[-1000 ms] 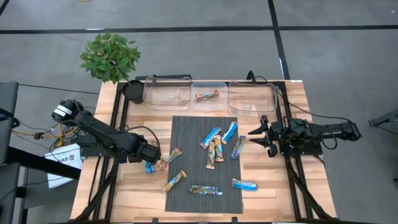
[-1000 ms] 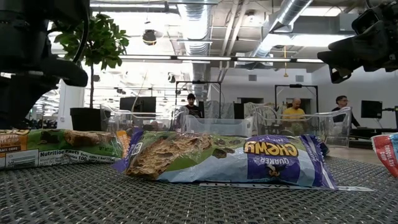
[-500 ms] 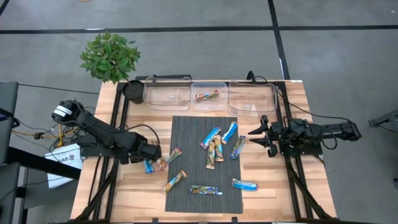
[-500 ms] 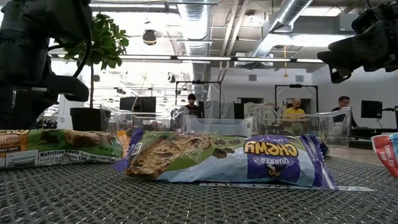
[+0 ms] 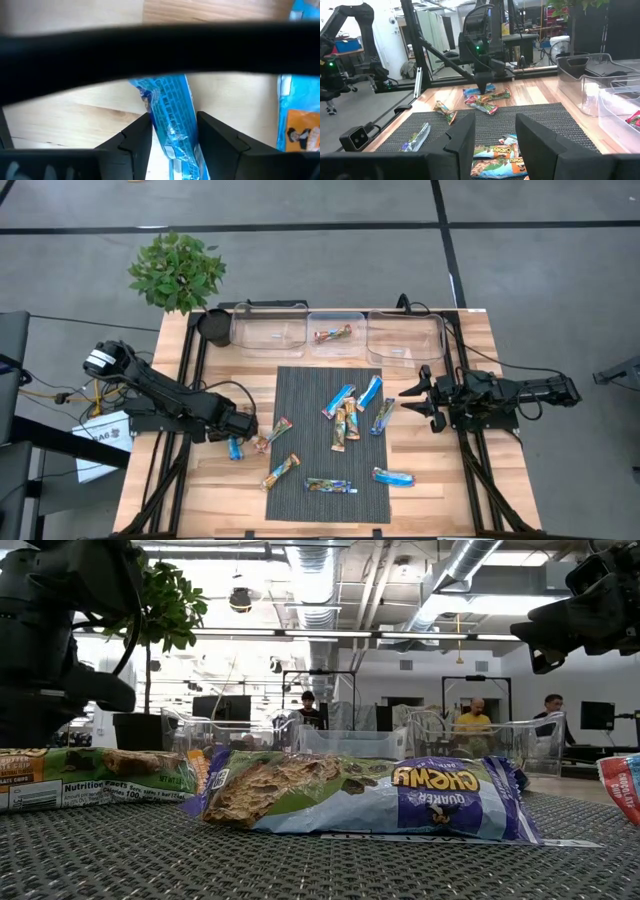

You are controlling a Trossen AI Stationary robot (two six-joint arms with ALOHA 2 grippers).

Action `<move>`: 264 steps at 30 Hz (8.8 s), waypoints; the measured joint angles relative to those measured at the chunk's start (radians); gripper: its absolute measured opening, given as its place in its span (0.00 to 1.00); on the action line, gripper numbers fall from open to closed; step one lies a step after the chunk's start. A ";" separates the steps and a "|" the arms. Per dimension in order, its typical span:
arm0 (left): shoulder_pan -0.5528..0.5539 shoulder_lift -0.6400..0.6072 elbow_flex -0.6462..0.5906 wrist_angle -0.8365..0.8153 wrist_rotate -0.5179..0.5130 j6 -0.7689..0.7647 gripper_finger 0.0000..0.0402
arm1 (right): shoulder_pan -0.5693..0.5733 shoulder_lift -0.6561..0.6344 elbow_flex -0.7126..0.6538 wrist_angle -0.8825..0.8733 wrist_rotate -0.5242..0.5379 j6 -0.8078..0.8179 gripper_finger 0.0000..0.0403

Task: Pick and place Granola Bars by type
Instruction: Put the left blue granola bar into the right transparent bin

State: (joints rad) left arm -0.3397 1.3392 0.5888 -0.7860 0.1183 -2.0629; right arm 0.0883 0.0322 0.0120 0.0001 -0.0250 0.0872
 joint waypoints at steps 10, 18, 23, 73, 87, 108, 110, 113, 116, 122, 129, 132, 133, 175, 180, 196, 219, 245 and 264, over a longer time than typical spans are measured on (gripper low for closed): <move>0.000 0.000 0.000 0.025 -0.030 0.087 0.08 | 0.000 0.000 0.000 0.000 0.000 0.000 0.33; 0.000 -0.001 0.002 0.066 -0.059 0.157 0.04 | 0.000 0.000 0.000 0.000 0.000 0.000 0.33; -0.001 -0.032 0.002 0.100 -0.124 0.186 0.08 | 0.000 0.000 0.000 0.000 0.000 0.000 0.33; 0.086 -0.225 0.002 0.770 -1.123 1.153 0.07 | 0.000 0.000 0.000 0.000 0.000 0.000 0.33; 0.270 -0.225 0.002 0.922 -1.017 1.348 0.05 | 0.000 0.000 0.000 0.000 0.000 0.000 0.33; 0.383 -0.170 0.040 1.048 -0.904 1.512 0.03 | 0.000 0.000 0.000 0.000 0.000 0.000 0.33; 0.386 -0.120 0.093 1.051 -0.893 1.550 0.04 | 0.000 0.000 0.000 0.000 0.000 0.000 0.33; 0.401 -0.048 0.174 1.048 -0.889 1.620 0.06 | 0.000 0.000 0.000 0.000 0.000 0.000 0.33; 0.422 0.023 0.256 1.048 -0.884 1.677 0.06 | 0.000 0.000 0.000 0.000 0.000 0.000 0.33; 0.464 0.160 0.420 1.048 -0.817 1.764 0.04 | 0.000 0.000 0.000 0.000 0.000 0.000 0.33; 0.522 0.333 0.621 1.047 -0.725 1.819 0.04 | 0.000 0.000 0.000 0.000 0.000 0.000 0.33; 0.543 0.404 0.703 1.046 -0.661 1.820 0.04 | 0.000 0.000 0.000 0.000 0.000 0.000 0.33; 0.550 0.428 0.731 1.048 -0.632 1.820 0.04 | 0.000 0.000 0.000 0.000 0.000 0.000 0.33; 0.612 0.712 1.050 1.017 -0.228 1.842 0.04 | 0.000 0.000 0.000 0.000 0.000 0.000 0.33; 0.612 0.711 1.050 1.025 -0.210 1.842 0.04 | 0.000 0.000 0.000 0.000 0.000 0.000 0.33; 0.609 0.710 1.050 1.024 -0.202 1.858 0.04 | -0.001 0.000 -0.001 0.050 0.028 0.407 0.33; 0.563 0.710 1.050 1.128 -0.123 1.886 0.04 | -0.259 0.109 0.000 0.177 0.389 0.223 0.51; 0.556 0.710 1.050 1.142 -0.128 1.952 0.04 | -0.313 0.685 0.308 0.281 0.311 0.103 0.56; 0.556 0.710 1.050 1.144 -0.130 1.981 0.05 | -0.401 0.834 0.397 0.285 0.258 0.062 0.39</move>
State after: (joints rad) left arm 0.2165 2.0487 1.6386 0.3580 -0.0120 -0.0814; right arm -0.3126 0.8661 0.4091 0.2855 0.2326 0.1490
